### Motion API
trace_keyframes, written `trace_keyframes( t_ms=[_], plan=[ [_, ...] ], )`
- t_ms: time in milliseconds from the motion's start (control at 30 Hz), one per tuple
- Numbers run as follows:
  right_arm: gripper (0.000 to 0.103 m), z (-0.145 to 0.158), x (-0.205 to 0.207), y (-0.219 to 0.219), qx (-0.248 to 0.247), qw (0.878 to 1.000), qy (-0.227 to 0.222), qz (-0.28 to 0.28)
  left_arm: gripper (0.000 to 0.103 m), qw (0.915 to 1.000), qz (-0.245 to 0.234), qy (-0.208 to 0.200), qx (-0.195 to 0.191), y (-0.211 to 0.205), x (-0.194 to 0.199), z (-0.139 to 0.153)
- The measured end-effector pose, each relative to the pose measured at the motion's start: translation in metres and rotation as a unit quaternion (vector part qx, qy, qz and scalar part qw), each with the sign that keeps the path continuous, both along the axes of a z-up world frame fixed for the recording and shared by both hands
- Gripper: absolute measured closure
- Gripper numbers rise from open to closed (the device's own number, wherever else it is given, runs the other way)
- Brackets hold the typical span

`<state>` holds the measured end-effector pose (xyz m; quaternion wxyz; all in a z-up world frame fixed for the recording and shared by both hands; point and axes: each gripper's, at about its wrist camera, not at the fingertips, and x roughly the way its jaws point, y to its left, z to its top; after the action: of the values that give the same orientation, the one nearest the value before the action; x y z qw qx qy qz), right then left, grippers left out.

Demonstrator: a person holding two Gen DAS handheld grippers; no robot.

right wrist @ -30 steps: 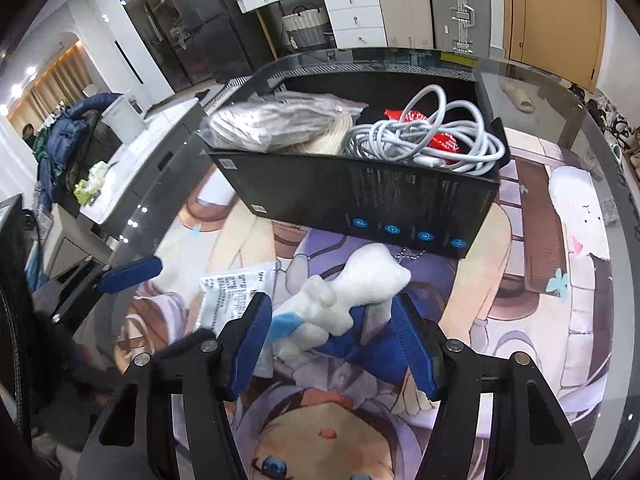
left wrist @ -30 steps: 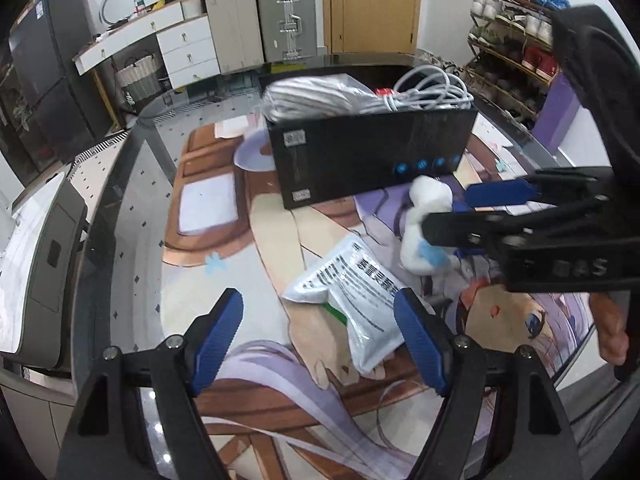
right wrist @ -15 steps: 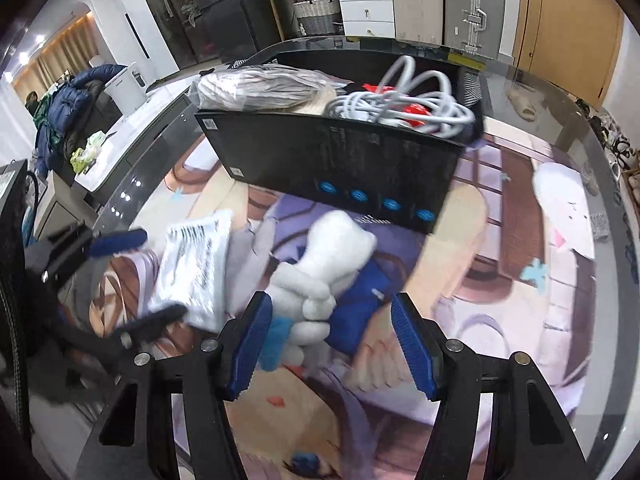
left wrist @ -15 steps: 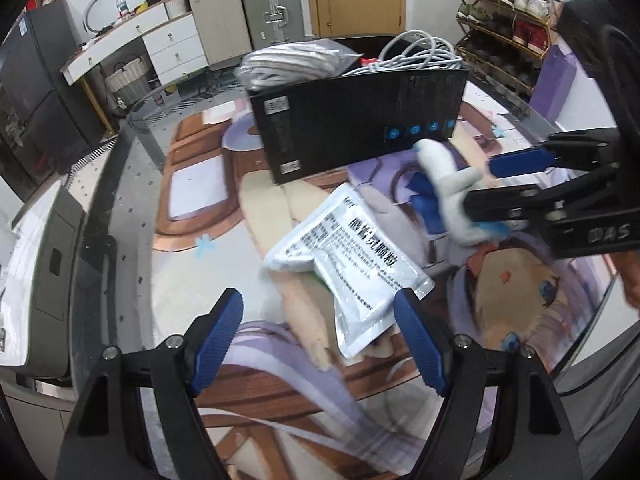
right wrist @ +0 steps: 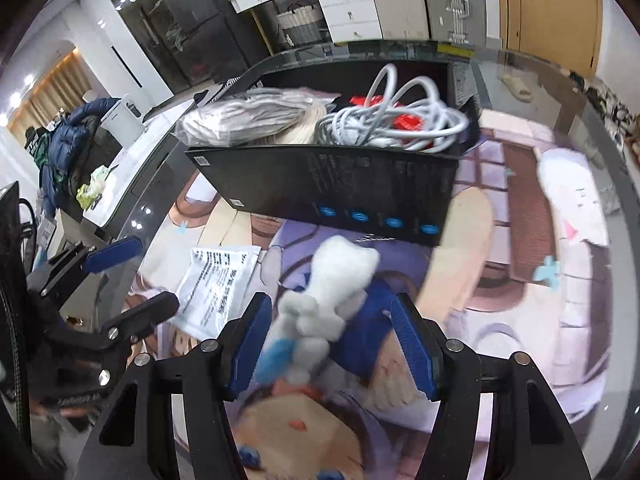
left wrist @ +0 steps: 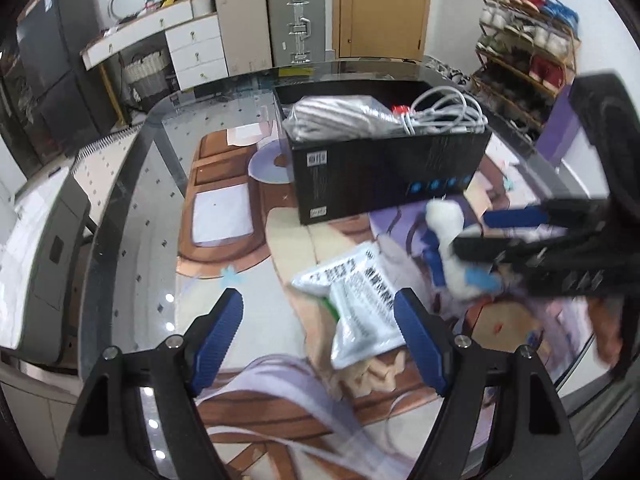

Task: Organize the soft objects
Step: 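Move the left gripper to the white sachet while the right reaches the white plush toy, then grasp the white sachet with the left gripper while the right grasps the plush toy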

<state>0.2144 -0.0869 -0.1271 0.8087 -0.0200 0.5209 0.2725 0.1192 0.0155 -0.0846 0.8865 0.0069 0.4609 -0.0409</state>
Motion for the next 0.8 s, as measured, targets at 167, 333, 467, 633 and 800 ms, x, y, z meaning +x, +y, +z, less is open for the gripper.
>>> trace_keyframes(
  t_ms=[167,333,467,633,800],
  plan=[
    [0.046,-0.007,-0.008,0.012,-0.050,0.998,-0.014,0.034,0.024,0.9999,0.013,0.004,-0.010,-0.004,0.011,-0.001],
    [0.065,-0.005,-0.016,-0.011,-0.058,0.997,-0.011,0.039,0.024,0.9999,0.013,0.005,-0.003,-0.011,0.015,-0.006],
    [0.066,-0.002,-0.024,-0.026,-0.074,0.996,-0.026,0.041,0.024,0.9999,0.009,0.010,0.005,-0.024,0.018,-0.013],
    [0.066,-0.003,-0.027,-0.038,-0.071,0.996,-0.025,0.038,0.024,0.9994,0.011,0.023,0.024,-0.035,0.027,-0.024],
    [0.066,-0.003,-0.028,-0.038,-0.074,0.996,-0.027,0.042,0.029,0.9983,-0.005,0.026,0.051,-0.040,0.026,-0.032]
  ],
)
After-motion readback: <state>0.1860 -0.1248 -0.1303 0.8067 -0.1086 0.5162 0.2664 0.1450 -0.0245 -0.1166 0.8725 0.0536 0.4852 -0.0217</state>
